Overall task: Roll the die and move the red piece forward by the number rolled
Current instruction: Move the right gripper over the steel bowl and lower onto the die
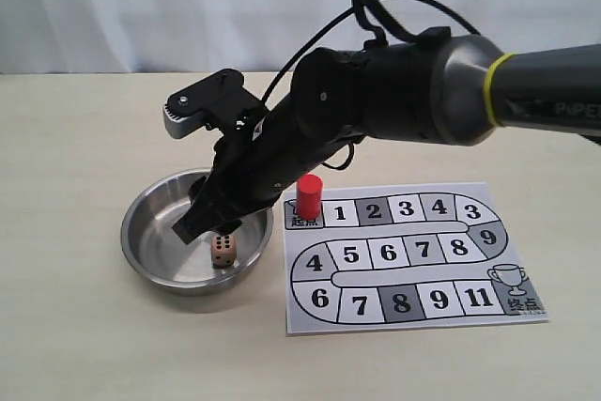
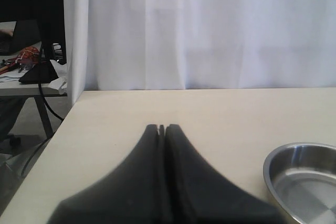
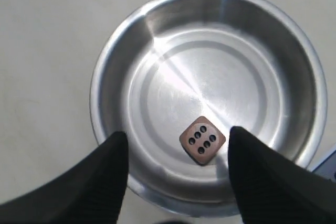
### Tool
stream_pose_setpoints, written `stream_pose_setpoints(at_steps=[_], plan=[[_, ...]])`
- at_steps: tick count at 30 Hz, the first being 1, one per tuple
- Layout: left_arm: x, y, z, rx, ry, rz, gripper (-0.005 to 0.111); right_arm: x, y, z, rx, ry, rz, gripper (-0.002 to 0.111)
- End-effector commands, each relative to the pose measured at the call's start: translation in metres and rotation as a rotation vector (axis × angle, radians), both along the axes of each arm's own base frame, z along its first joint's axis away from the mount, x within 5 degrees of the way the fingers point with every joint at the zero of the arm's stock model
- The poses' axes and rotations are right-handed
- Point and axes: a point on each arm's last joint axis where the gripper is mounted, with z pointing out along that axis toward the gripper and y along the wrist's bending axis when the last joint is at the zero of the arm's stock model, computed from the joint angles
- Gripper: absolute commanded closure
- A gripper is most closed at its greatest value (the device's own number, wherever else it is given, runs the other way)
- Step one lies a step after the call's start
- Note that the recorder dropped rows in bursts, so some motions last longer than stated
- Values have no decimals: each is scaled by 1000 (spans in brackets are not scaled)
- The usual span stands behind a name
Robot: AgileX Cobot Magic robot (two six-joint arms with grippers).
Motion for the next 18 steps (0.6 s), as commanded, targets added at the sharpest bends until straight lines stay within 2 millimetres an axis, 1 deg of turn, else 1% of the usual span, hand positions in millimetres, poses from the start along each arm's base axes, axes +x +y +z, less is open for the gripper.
stream_pose_setpoints(at_steps=[1,6,7,10,14,18], plan=[[0,0,3,1,-19,-1,107,4,6,-12,25,19,-23,54],[0,0,3,1,-19,-1,107,7,8,-27,5,37,-28,54],[0,0,3,1,-19,-1,107,8,9,-28,5,36,-28,52],[0,0,3,1,-19,-1,107,12,14,-31,8,75,-55,41],[0,0,3,1,-19,-1,107,20,22,-33,6,87,-42,43],[0,0,3,1,-19,-1,107,23,24,-42,-30,92,-34,44]])
